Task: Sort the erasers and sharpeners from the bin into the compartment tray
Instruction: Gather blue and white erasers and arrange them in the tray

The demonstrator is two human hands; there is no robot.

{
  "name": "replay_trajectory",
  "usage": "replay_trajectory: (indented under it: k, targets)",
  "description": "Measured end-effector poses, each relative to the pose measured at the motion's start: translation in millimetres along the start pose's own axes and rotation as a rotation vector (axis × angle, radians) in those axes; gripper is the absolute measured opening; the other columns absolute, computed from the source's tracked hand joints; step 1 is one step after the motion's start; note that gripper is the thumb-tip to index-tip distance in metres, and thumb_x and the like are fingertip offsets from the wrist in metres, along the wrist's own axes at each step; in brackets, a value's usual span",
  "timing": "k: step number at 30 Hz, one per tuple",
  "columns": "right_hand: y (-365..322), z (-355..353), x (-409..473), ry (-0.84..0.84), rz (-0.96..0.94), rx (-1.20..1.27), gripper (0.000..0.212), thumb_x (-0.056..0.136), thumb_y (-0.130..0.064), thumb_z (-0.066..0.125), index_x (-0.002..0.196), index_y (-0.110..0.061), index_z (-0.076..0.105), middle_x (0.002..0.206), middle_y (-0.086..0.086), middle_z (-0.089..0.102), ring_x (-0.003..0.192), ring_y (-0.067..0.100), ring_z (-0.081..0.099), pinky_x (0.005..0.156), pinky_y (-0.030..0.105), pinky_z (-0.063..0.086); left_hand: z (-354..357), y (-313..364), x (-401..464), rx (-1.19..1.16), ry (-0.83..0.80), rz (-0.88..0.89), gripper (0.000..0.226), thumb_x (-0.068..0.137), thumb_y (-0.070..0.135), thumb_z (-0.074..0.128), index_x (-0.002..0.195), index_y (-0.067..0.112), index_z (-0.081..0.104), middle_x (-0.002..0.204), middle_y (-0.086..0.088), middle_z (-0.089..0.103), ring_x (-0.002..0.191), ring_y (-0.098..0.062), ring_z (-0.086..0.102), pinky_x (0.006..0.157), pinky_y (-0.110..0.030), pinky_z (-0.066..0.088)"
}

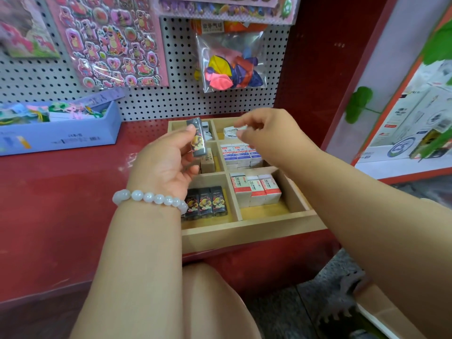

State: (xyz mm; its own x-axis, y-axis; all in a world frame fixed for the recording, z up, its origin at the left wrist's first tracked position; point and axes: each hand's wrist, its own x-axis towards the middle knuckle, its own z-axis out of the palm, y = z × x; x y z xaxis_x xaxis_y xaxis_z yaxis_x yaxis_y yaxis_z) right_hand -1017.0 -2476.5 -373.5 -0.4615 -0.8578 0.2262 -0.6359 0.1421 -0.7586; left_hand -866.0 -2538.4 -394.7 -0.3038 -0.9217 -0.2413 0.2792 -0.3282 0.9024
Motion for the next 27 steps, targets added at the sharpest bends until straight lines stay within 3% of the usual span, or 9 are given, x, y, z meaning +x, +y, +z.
replay_trajectory:
  k: [3,6,10,13,16,19,27]
  targets:
    - [-20.7,-0.1,-11.2,-0.129,-0.159,0.068,0.043,0.078,-0.023,0.076,0.118,-0.026,0.062,0.093,-0.014,0.058,0.068,-0.001,0.054,0.053,0.009,0.044,-0.2,-1.2,0.2,0.035,-0.022,0.028,0.002,0.083,0.022,0.067,0.082,0.021,0.068,0.07,0.005,0.069,0.048,-0.006,0.05,0.043,-0.017,0.036]
    - [-28.7,7.0,-14.5,-0.178,-0.311,-0.13,0.06,0.069,-0.027,0.082,0.124,-0.029,0.058,0.107,-0.018,0.055,0.084,-0.001,0.055,0.071,0.01,0.047,-0.8,-1.2,1.3,0.049,-0.001,0.057,0.003,0.078,0.02,0.072,0.079,0.018,0.071,0.068,0.004,0.067,0.05,-0.006,0.051,0.042,-0.016,0.037]
    - [-30.9,12.1,-16.1,-0.137,-0.316,-0.162,0.047,0.065,-0.032,0.084,0.109,-0.028,0.067,0.088,-0.016,0.06,0.068,-0.005,0.054,0.078,0.022,0.051,-4.5,2.5,-1.8,0.113,-0.013,0.079,0.006,0.081,0.021,0.07,0.076,0.017,0.069,0.06,0.006,0.065,0.046,-0.004,0.051,0.042,-0.018,0.036]
    - [-27.9,16.2,-20.5,-0.189,-0.225,-0.043,0.039,0.063,-0.032,0.086,0.099,-0.026,0.072,0.082,-0.007,0.068,0.061,-0.002,0.054,0.077,0.025,0.053,-19.6,15.3,-1.9,0.142,0.01,0.024,0.017,0.089,0.033,0.058,0.086,0.019,0.066,0.07,0.006,0.063,0.053,-0.004,0.051,0.048,-0.019,0.035]
    - [-23.5,28.0,-30.6,-0.318,-0.157,0.028,0.037,0.063,-0.028,0.087,0.097,-0.02,0.073,0.082,-0.002,0.072,0.065,0.004,0.062,0.082,0.029,0.056,-38.6,28.4,-1.2,0.073,0.124,-0.005,0.025,0.091,0.036,0.049,0.084,0.018,0.065,0.073,0.005,0.06,0.057,-0.007,0.049,0.051,-0.022,0.034]
    - [-19.4,41.6,-40.6,-0.396,-0.155,-0.026,0.04,0.063,-0.026,0.087,0.099,-0.015,0.074,0.085,0.001,0.073,0.077,0.014,0.07,0.083,0.034,0.056,-41.5,28.3,-3.9,0.041,0.116,-0.026,0.026,0.091,0.034,0.047,0.082,0.017,0.064,0.074,0.003,0.06,0.059,-0.009,0.05,0.053,-0.023,0.035]
    - [-12.9,53.7,-45.6,-0.42,-0.292,-0.247,0.038,0.063,-0.033,0.085,0.095,-0.016,0.075,0.085,-0.002,0.07,0.078,0.013,0.066,0.076,0.033,0.054,-36.2,22.6,-0.4,0.032,0.08,-0.037,0.022,0.088,0.031,0.049,0.081,0.017,0.064,0.071,0.003,0.062,0.056,-0.008,0.051,0.05,-0.021,0.037]
